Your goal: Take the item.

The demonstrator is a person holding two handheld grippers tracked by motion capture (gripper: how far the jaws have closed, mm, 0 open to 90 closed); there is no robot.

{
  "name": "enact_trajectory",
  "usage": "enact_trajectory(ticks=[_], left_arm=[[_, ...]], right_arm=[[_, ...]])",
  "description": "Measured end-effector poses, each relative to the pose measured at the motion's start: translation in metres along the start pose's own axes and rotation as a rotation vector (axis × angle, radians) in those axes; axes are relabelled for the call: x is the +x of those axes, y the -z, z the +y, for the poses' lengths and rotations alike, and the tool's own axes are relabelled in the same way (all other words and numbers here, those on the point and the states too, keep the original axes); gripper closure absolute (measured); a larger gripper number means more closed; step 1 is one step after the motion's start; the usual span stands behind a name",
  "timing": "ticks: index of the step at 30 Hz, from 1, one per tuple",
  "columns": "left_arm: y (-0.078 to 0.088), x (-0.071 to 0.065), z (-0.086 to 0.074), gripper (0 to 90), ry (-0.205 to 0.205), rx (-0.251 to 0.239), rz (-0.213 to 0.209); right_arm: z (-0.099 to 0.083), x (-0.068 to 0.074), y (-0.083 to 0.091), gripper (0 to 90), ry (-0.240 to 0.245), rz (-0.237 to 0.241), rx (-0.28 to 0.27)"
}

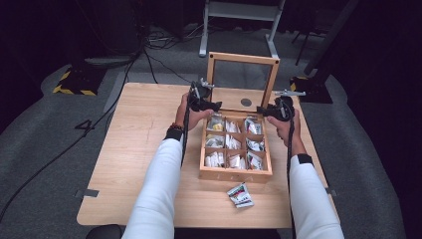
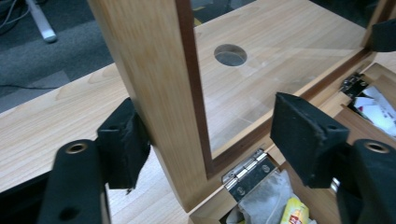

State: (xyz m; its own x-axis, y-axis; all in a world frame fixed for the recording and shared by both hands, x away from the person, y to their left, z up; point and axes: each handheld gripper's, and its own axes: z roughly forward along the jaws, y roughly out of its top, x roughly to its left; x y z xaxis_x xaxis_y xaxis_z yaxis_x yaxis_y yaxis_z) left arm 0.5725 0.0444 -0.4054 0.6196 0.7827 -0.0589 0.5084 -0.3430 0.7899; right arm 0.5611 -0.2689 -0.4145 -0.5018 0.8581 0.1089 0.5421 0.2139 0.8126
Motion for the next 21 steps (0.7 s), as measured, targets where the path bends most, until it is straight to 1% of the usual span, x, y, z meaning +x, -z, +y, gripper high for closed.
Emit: enact_trajectory(ticks=[1,3,4,6,9,14,15,17,18,20,21], left_arm=[[0.0,-0.001,0.0,33.2,-0.008,0.005,0.008],[0.001,0.0,0.0,35.9,-0.007,0.001,0.013],[0.002,0.001,0.001,37.9,0.0,-0.004,0.011],[0.005,0.002,0.001,41.5,-0.002,-0.009,0.009],[0.011,0.004,0.001,46.7,0.003,-0.035,-0.002],[0.024,0.004,0.005,50.7,-0.017,-0.072,-0.001],[0.028,0.004,0.006,51.7,-0.008,-0.097,-0.004],[0.035,0.004,0.007,52.3,-0.007,-0.122,-0.009],[0.037,0.003,0.007,52.3,-0.012,-0.123,-0.009],[0.039,0.002,0.007,52.3,-0.027,-0.117,-0.002],[0.04,0.002,0.006,52.3,-0.033,-0.121,0.003]], right_arm=[[-0.001,0.0,0.0,55.6,-0.006,0.008,-0.006],[-0.002,-0.002,0.001,57.3,-0.006,0.009,-0.012],[-0.002,-0.002,0.002,57.4,-0.007,0.01,-0.014],[-0.002,-0.001,0.002,57.5,0.001,0.004,-0.013],[-0.002,0.001,0.004,57.8,0.011,-0.001,-0.013],[-0.002,0.003,0.007,57.8,0.026,-0.007,-0.013],[-0.002,0.003,0.008,58.1,0.028,-0.008,-0.012],[-0.001,0.004,0.01,58.5,0.035,-0.009,-0.009],[-0.001,0.004,0.011,58.9,0.042,-0.009,-0.007],[0.0,0.003,0.012,59.2,0.044,-0.005,-0.01],[0.0,0.004,0.013,59.2,0.043,-0.007,-0.012]])
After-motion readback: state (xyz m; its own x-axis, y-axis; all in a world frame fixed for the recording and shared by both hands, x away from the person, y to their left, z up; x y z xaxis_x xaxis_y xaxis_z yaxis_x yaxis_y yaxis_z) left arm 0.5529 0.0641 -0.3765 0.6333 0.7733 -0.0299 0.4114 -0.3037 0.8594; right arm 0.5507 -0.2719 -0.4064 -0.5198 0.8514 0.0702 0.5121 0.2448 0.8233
